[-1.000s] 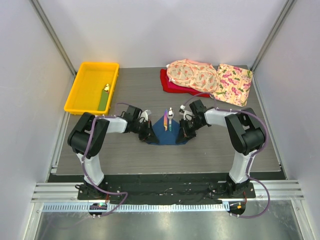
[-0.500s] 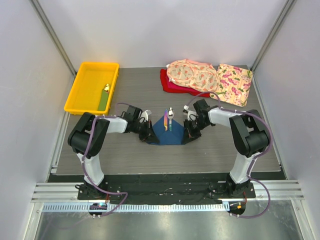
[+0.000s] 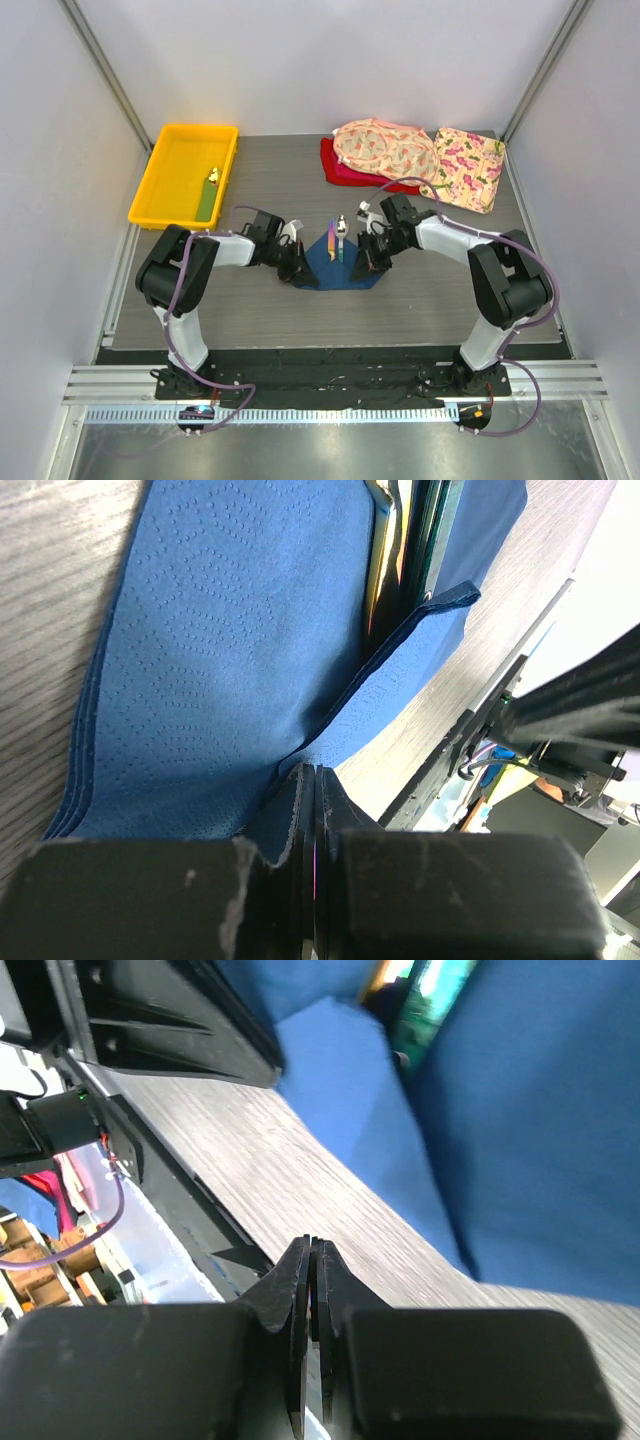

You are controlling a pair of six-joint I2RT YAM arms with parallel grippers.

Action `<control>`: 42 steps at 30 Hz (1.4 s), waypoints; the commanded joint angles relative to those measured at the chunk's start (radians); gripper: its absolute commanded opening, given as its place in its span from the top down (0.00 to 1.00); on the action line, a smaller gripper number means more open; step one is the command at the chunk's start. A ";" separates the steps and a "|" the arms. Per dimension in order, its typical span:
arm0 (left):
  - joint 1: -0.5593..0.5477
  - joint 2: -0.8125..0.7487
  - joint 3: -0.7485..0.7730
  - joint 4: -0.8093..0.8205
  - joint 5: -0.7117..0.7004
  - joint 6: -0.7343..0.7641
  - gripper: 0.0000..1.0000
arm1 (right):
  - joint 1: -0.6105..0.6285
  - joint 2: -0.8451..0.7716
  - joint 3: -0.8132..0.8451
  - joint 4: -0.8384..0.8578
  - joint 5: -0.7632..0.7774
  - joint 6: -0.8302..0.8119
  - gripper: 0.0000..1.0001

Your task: Place the utensils on the paper napkin and roll it up

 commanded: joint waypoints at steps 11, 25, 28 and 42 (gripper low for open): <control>-0.001 0.002 -0.022 0.001 -0.076 0.037 0.98 | 0.046 0.117 0.017 0.102 0.028 0.032 0.92; -0.036 -0.207 -0.123 0.217 0.052 0.017 0.75 | 0.043 0.154 0.008 0.097 0.052 0.039 0.94; -0.069 -0.201 -0.120 0.219 0.049 0.014 0.75 | 0.040 0.159 0.009 0.097 0.049 0.043 0.94; -0.083 -0.057 -0.054 0.227 -0.001 -0.027 0.76 | 0.018 0.163 0.003 0.099 0.028 0.053 0.94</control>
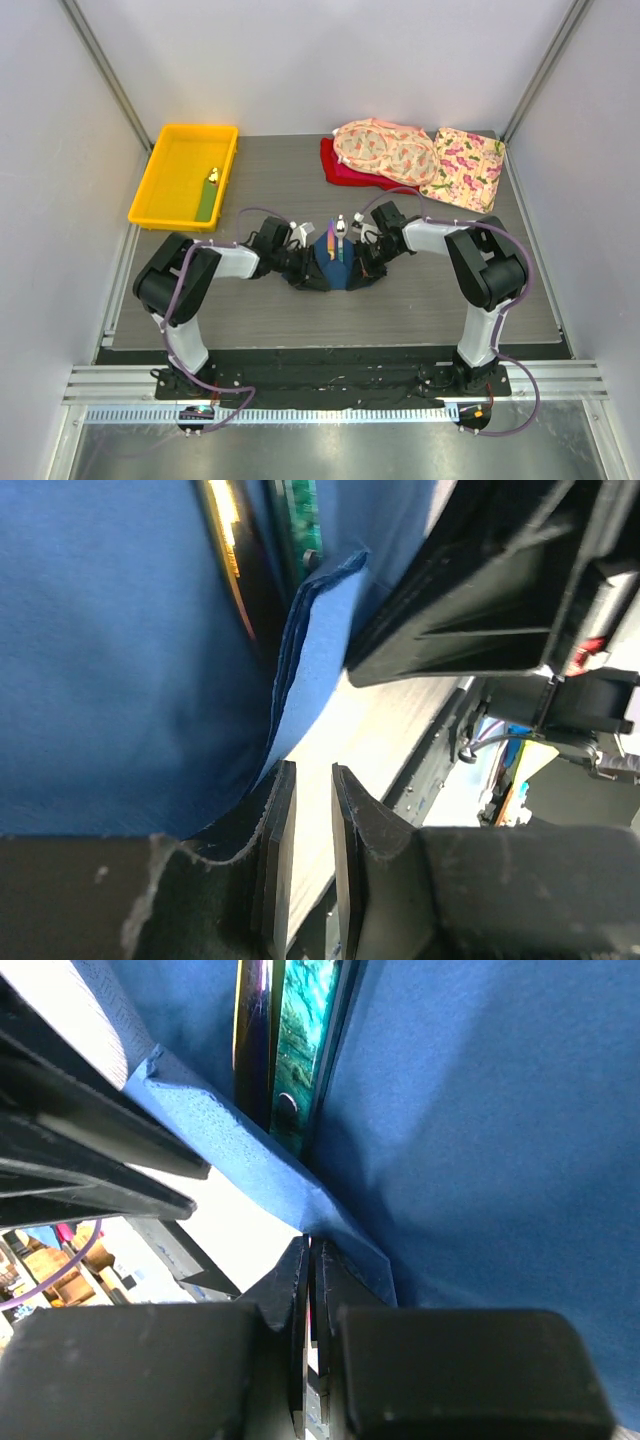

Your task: Place the utensils on the paper napkin and roll it up

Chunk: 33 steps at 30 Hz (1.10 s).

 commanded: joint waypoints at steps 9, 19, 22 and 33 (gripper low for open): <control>0.056 0.062 0.039 0.032 -0.011 -0.033 0.78 | -0.014 0.013 0.002 0.021 0.000 0.000 0.95; 0.111 0.059 0.001 -0.028 0.016 -0.003 0.76 | -0.027 0.016 -0.006 0.020 0.003 -0.005 0.95; 0.131 0.041 -0.004 -0.061 0.023 0.040 0.75 | -0.029 0.017 -0.007 0.018 0.003 -0.005 0.95; 0.162 -0.077 -0.019 -0.080 0.092 0.102 0.69 | -0.030 0.014 -0.007 0.020 0.000 -0.005 0.95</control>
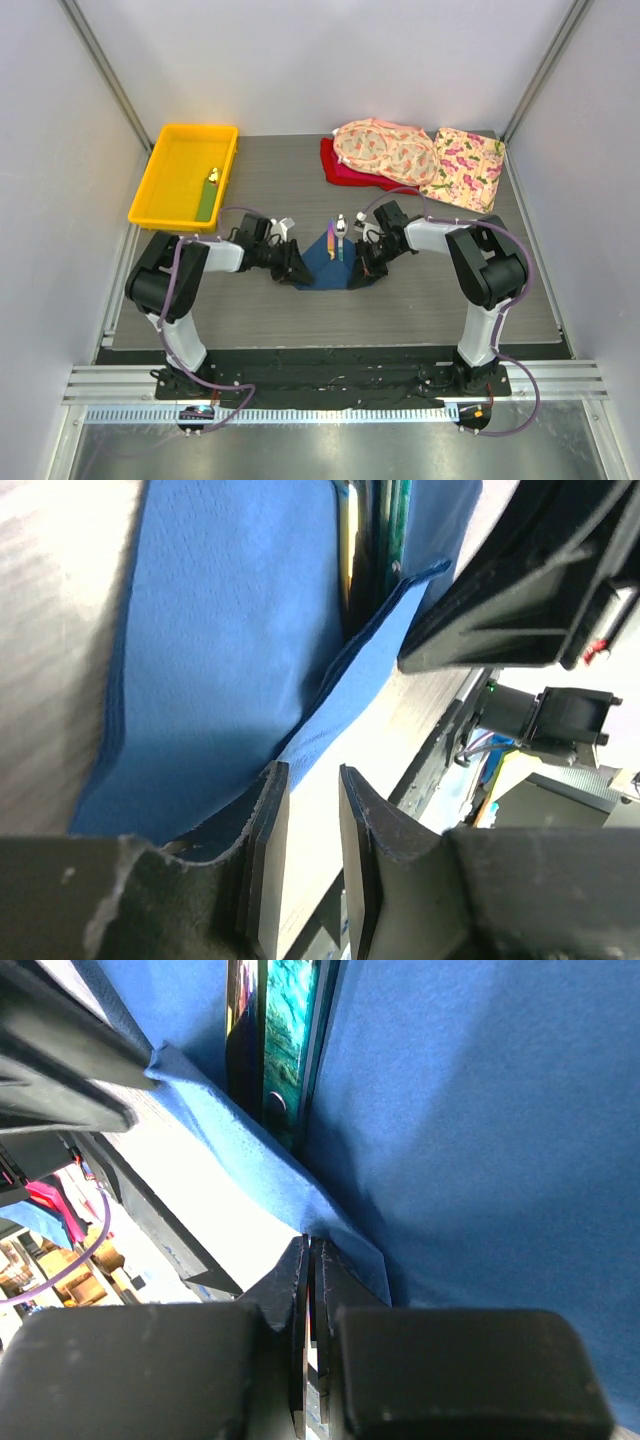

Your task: Place the utensils on the paper napkin and roll it up

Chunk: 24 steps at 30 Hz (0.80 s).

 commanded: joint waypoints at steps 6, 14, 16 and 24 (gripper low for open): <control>-0.042 -0.177 -0.014 0.003 0.070 0.023 0.69 | -0.009 0.009 -0.010 0.022 0.013 0.001 0.95; -0.082 -0.102 -0.012 0.011 0.007 0.002 0.73 | -0.008 0.007 -0.007 0.022 0.013 0.004 0.95; -0.082 -0.067 -0.006 0.009 -0.006 0.000 0.73 | -0.009 0.006 -0.008 0.021 0.015 0.002 0.95; -0.008 0.008 -0.011 -0.026 -0.030 0.000 0.74 | -0.011 0.010 -0.010 0.021 0.018 -0.004 0.95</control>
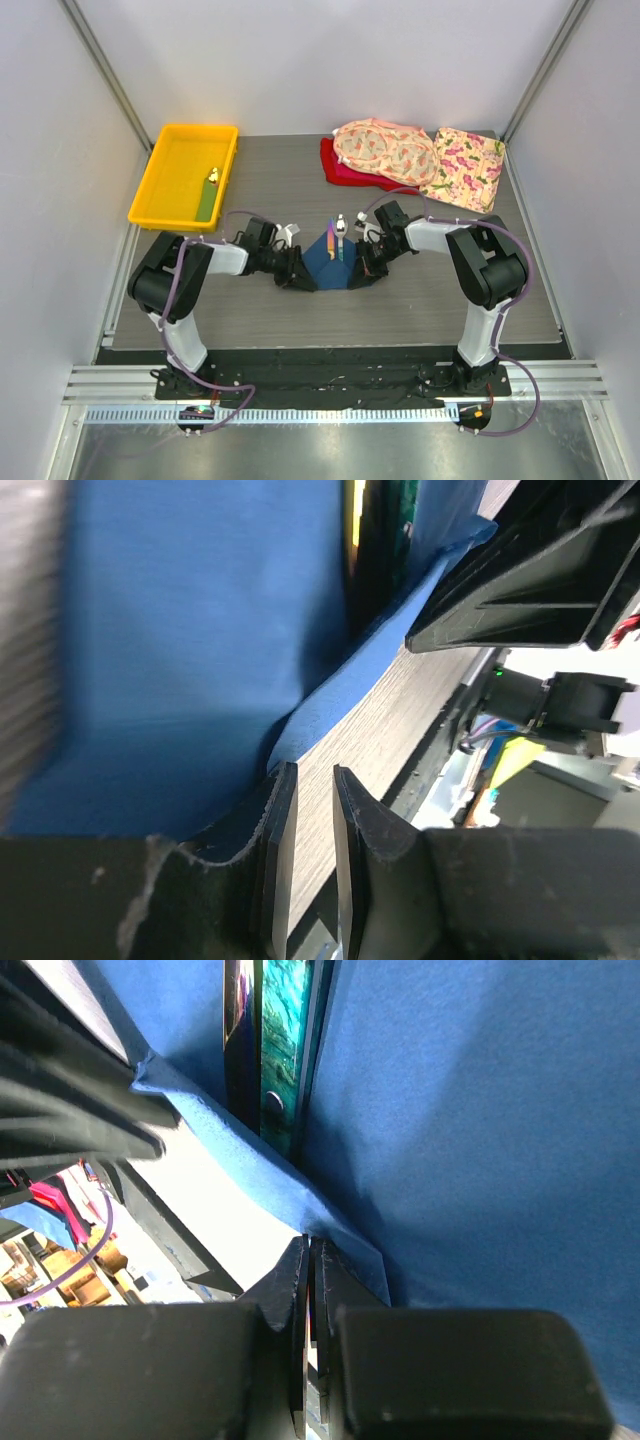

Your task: Place the utensils on the paper napkin and roll it up

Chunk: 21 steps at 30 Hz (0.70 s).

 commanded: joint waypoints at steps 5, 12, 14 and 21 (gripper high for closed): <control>0.060 0.029 -0.001 -0.013 0.020 -0.001 0.74 | -0.007 0.013 -0.006 0.017 0.020 -0.008 0.95; 0.048 -0.059 0.005 0.086 0.094 -0.047 0.73 | -0.007 0.010 -0.004 0.015 0.011 -0.007 0.95; 0.035 -0.065 0.023 0.113 0.094 -0.061 0.73 | -0.007 0.007 -0.003 0.015 0.008 -0.007 0.95; -0.022 -0.021 0.066 0.201 0.065 -0.135 0.74 | -0.007 0.007 -0.004 0.017 0.000 -0.007 0.95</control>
